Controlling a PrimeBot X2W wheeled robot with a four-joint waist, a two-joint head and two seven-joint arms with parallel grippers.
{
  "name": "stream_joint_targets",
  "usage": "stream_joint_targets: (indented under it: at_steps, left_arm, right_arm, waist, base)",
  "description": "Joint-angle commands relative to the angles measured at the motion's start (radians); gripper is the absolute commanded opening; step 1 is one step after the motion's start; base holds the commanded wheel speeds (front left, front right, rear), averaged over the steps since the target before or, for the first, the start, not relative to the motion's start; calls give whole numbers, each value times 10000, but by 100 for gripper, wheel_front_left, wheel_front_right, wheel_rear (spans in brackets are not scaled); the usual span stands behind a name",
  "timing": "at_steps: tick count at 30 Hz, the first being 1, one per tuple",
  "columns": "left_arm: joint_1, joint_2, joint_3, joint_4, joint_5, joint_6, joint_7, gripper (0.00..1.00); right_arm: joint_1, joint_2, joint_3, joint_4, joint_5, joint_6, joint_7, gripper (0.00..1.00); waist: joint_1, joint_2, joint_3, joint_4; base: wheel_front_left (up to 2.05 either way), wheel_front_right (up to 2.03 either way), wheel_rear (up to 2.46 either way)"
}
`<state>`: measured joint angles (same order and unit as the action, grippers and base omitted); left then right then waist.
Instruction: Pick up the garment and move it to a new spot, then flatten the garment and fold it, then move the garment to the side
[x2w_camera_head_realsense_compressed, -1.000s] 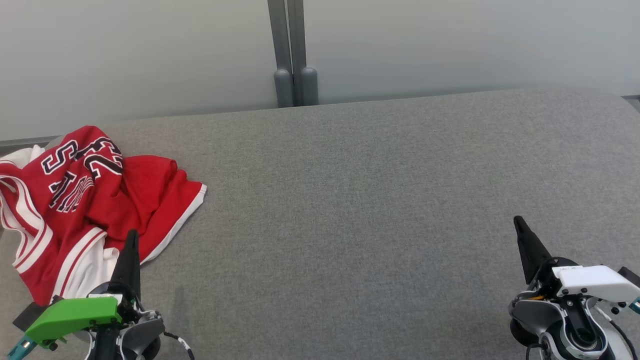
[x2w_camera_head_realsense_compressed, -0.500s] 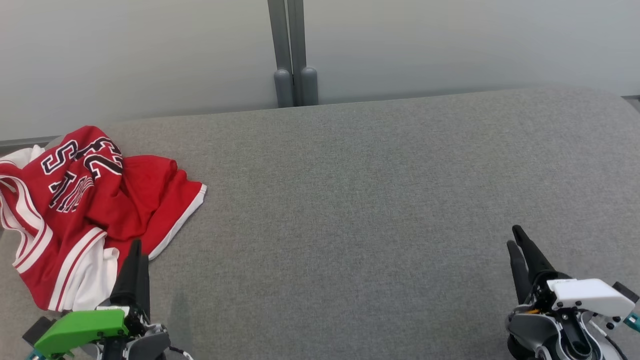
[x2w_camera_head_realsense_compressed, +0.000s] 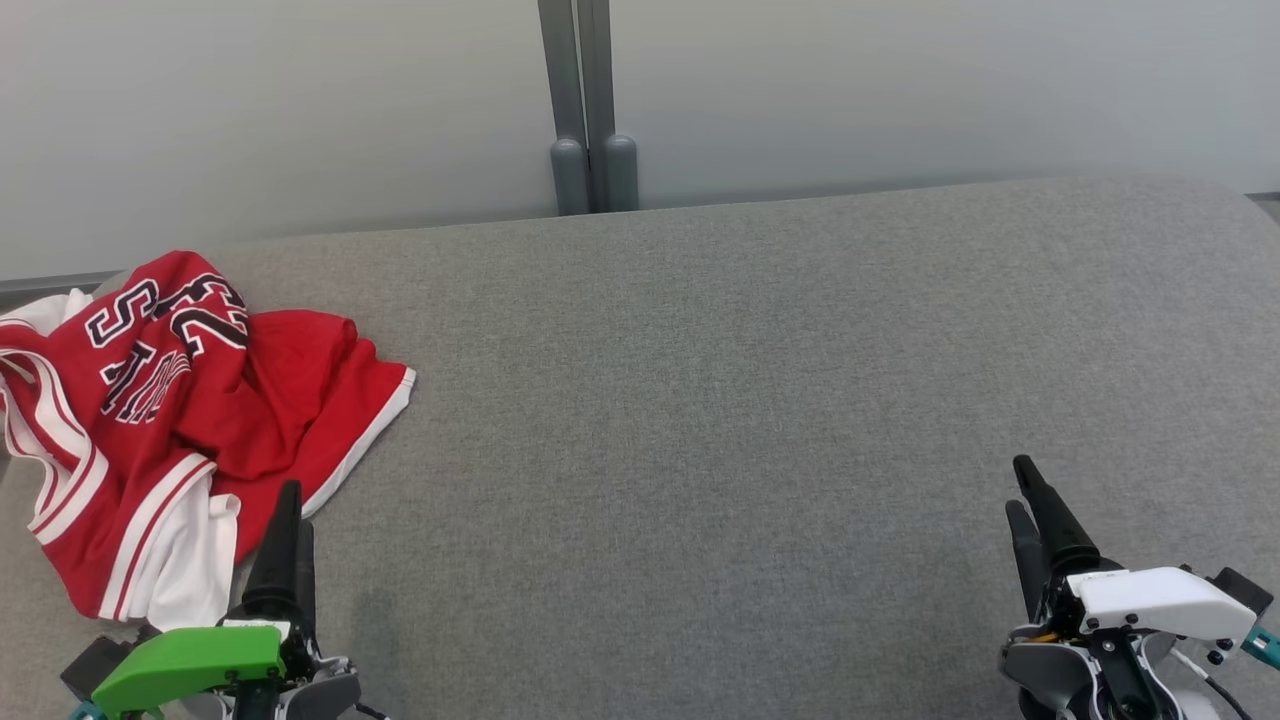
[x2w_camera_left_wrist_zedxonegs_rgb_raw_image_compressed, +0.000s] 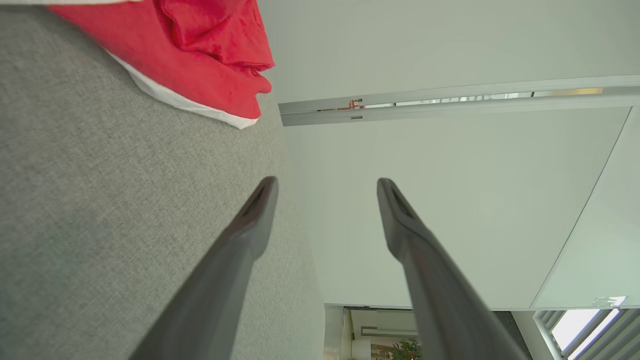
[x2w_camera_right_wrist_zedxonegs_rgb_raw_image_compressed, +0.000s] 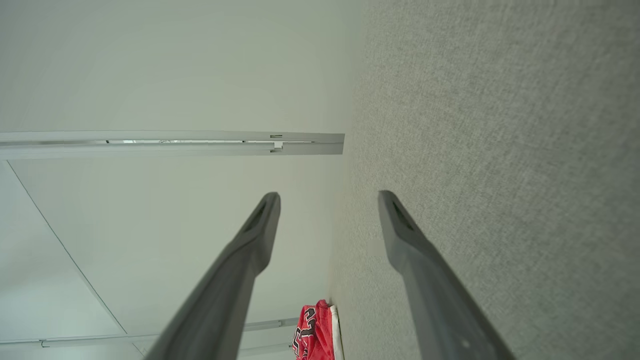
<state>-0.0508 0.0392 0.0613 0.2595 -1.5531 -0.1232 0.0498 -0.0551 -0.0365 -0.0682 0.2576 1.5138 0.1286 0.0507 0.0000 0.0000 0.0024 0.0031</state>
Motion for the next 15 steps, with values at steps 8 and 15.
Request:
stream_joint_targets:
  at_steps: [8,15]
  left_arm:
    - [-19,63,-340,-392,1584,10,-418,100]
    - [39,72,-542,-491,3035,154,-704,100]
  right_arm:
    - [7,-104,251,-600,-1913,19,-422,100]
    - [12,-334,518,-926,-3679,21,-707,100]
  waist:
    - [0,0,-16,20]
    - [0,0,-30,29]
  base:
    - [0,0,0]
    - [0,0,0]
